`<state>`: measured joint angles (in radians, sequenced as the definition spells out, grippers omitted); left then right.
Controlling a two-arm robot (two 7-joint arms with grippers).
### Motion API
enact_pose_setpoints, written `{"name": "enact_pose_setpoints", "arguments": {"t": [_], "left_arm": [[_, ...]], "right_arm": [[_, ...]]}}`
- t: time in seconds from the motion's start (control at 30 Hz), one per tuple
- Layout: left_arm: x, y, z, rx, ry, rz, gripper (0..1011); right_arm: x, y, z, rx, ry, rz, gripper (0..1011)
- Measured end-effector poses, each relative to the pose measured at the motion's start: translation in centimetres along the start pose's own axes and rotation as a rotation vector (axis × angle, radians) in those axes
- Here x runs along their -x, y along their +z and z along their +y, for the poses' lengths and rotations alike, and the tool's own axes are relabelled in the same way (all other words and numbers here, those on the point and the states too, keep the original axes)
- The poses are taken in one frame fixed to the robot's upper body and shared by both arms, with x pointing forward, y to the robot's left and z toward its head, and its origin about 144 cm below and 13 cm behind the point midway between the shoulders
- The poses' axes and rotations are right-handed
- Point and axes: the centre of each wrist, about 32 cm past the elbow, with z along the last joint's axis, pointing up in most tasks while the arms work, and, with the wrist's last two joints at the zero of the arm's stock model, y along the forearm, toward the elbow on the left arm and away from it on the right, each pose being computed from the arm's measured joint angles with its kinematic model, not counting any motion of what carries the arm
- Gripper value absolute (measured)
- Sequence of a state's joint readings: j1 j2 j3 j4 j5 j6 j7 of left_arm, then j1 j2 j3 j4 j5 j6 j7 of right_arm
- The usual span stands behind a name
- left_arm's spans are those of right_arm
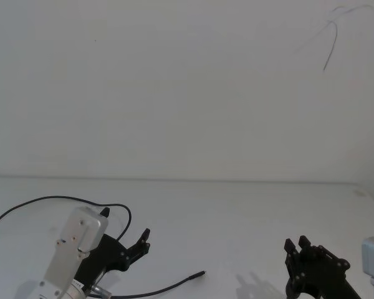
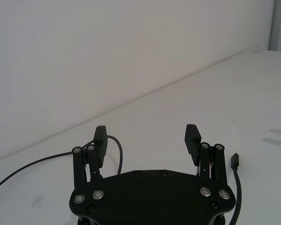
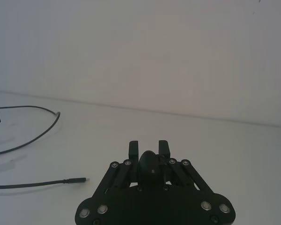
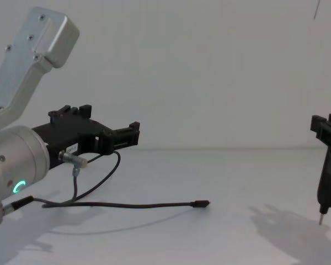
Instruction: Pick up the data cable with the one hand.
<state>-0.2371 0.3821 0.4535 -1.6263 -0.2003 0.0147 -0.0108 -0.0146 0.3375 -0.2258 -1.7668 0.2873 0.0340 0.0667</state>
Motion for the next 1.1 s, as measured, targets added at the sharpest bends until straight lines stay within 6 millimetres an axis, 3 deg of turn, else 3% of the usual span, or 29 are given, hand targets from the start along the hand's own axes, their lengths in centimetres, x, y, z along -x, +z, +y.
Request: {"name": "enact_pose_setpoints", "arguments": {"t": [0.63, 1.1], "left_arm": [[0.0, 0.0, 0.0, 0.0, -0.004, 0.0, 1001], [-1.4, 0.4, -0.4, 0.009, -0.134, -0.011, 1001]], "right_arm": [[0.0, 0.0, 0.0, 0.0, 0.0, 0.0, 251], [0.0, 0.0, 0.0, 0.0, 0.0, 0.0, 251]]}}
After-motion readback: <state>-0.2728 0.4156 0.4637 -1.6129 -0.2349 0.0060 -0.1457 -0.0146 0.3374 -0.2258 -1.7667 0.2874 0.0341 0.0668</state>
